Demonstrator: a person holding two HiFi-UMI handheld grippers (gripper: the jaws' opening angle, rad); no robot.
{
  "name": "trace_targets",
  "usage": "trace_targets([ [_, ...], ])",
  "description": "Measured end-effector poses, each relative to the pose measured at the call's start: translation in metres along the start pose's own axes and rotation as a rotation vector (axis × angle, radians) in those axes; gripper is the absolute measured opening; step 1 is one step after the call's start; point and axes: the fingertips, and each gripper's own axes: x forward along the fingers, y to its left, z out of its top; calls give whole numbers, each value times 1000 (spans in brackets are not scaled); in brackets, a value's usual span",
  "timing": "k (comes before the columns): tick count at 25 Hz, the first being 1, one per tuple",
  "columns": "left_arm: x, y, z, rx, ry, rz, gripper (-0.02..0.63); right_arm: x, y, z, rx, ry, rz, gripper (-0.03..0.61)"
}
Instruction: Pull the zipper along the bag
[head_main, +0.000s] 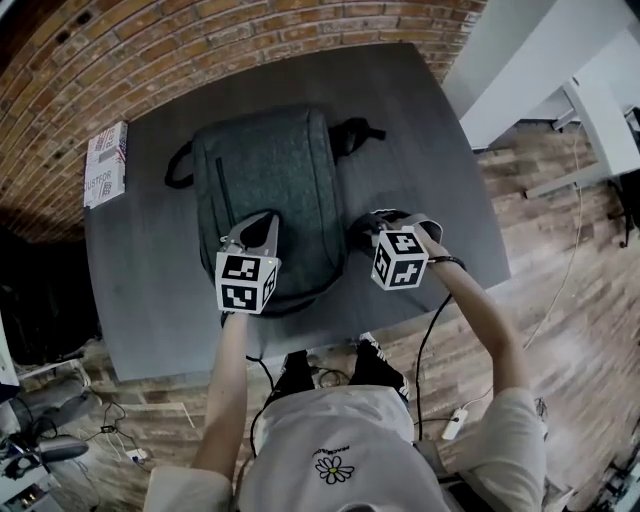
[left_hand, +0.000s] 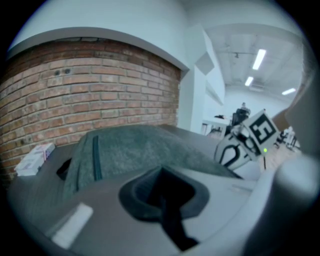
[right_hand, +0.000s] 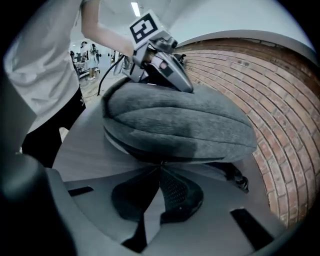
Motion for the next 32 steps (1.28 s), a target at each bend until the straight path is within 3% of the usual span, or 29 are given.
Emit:
trace_targets([
  [3,0,1,1,0,-3,3,-2,-6,32,7,14,7,36,5],
  [8,0,-2,-1,10,-6,15,-2,-10,75,27,120,-23,64,5],
  [18,3,-4,2,-9,-7,-5,-2,-8,113,88,408,-91,113,5],
  [22,2,-2,2,16,-9,-13,-3,-3,121,111,474,-90,108,8],
  [27,0,-9,3,15,-27,-45,-2,-3,125,108,528,-77,129,6],
  [29,-1,-10,5,11,-30,-55,-2,-6,124,110,595,-85,148,6],
  [32,-2,-13,4,28,-24,-55,-2,-11,124,121,793,-147,233,7],
])
